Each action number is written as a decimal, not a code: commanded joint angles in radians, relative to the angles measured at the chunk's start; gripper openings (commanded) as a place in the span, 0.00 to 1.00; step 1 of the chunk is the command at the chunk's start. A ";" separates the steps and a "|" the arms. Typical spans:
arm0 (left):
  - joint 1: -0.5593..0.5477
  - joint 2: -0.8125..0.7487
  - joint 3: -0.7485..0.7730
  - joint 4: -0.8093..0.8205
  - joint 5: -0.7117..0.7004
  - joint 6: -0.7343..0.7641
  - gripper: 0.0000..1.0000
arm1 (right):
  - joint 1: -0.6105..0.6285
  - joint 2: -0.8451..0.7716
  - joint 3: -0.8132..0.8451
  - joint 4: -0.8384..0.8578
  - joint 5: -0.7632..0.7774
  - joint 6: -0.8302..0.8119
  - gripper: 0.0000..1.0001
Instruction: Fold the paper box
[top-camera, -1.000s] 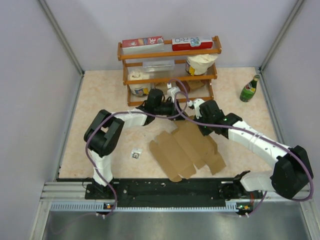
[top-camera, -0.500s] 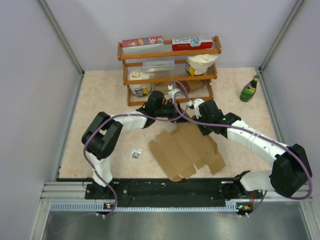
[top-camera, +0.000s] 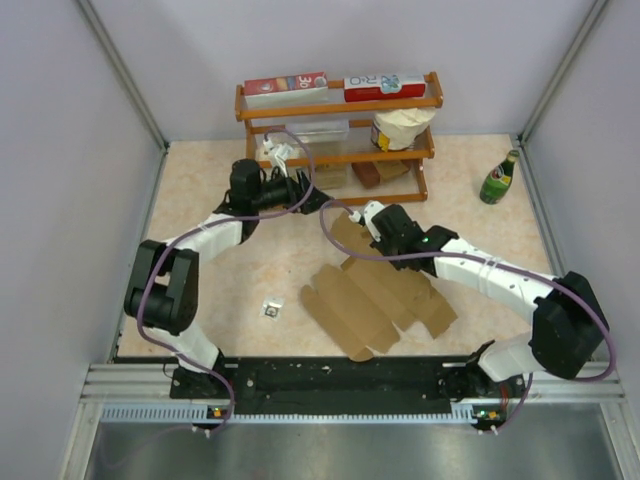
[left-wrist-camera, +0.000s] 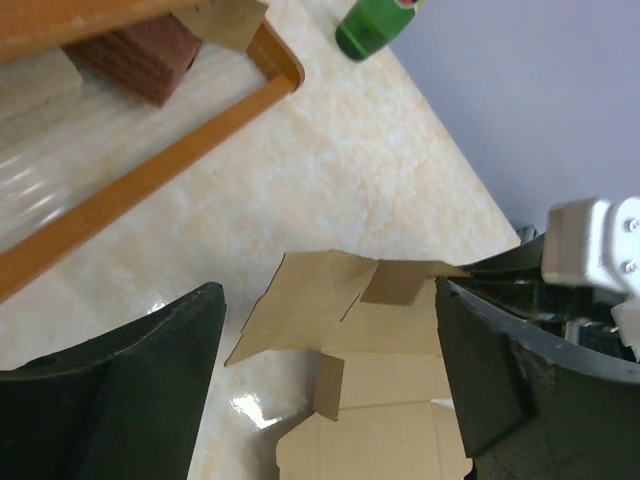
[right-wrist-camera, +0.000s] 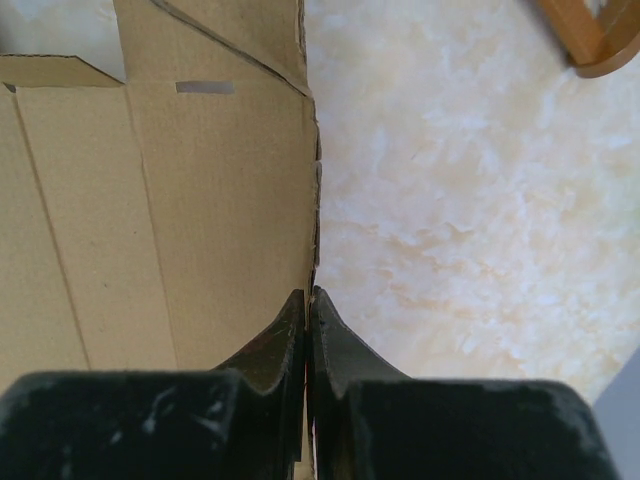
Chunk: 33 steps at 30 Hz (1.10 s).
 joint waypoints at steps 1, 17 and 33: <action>0.033 -0.076 0.069 -0.095 -0.041 0.099 0.95 | 0.024 -0.009 0.059 0.052 0.113 -0.101 0.00; -0.022 -0.243 0.150 -0.506 -0.678 0.276 0.99 | 0.055 -0.112 -0.011 0.164 0.083 -0.282 0.00; 0.070 -0.331 -0.113 -0.143 -0.411 0.140 0.94 | 0.056 -0.184 -0.071 0.177 -0.020 -0.389 0.00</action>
